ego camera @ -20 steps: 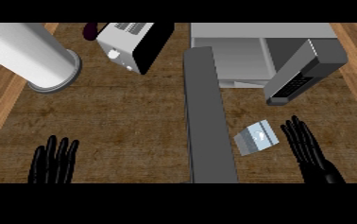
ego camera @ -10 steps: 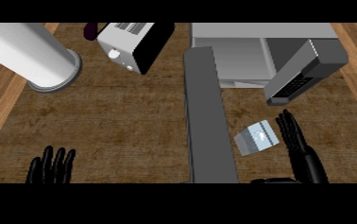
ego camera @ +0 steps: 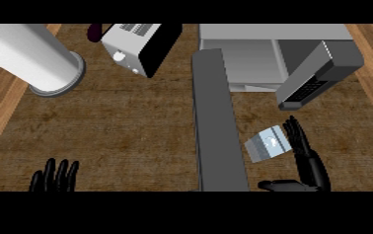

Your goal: Pick up the milk, place it into the microwave and close the microwave

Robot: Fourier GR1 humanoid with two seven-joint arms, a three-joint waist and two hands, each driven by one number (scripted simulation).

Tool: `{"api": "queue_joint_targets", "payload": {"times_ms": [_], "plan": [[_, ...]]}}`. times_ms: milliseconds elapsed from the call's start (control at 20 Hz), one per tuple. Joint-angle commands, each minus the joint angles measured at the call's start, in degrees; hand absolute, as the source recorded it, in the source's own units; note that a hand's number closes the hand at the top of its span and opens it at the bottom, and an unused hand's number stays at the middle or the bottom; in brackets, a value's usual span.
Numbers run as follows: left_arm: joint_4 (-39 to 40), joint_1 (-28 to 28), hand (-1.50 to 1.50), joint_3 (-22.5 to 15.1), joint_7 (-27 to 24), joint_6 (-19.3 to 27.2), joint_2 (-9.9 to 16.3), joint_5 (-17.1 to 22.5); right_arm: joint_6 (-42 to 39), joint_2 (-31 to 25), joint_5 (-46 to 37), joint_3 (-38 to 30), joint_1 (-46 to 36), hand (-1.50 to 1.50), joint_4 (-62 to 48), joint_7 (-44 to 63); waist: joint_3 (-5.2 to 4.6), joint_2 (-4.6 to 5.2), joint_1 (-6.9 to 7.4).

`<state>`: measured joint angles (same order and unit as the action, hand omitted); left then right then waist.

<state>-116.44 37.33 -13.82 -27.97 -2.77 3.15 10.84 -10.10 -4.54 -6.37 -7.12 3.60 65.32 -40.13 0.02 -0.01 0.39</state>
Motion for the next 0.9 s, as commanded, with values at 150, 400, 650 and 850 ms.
{"api": "queue_joint_targets", "payload": {"times_ms": [150, 400, 650, 850], "plan": [[2.16, -0.80, -1.50, 1.77, -1.17, -1.14, 1.03, 1.93, 0.05, -1.76, -1.27, -1.20, -3.27, -1.50, -12.18, -8.97, -0.01, 0.01, -0.12], [-0.58, -1.11, -1.50, -0.14, 0.93, 0.71, 0.47, 0.95, 3.38, -1.80, -3.33, -1.32, -10.30, -1.50, -19.92, -10.94, 0.01, 0.03, 0.02], [3.36, 1.56, -1.50, -0.19, -4.99, -0.71, 0.96, 0.02, 1.56, -1.18, -3.13, -0.27, -11.11, -1.50, -22.74, -14.85, -0.01, 0.00, 0.02], [1.25, 3.03, -1.50, 1.41, -4.68, -2.69, 2.93, 3.11, -0.48, -2.15, -2.08, 0.06, -9.89, -1.50, -20.43, -14.30, -0.02, -0.05, -0.10]]}}
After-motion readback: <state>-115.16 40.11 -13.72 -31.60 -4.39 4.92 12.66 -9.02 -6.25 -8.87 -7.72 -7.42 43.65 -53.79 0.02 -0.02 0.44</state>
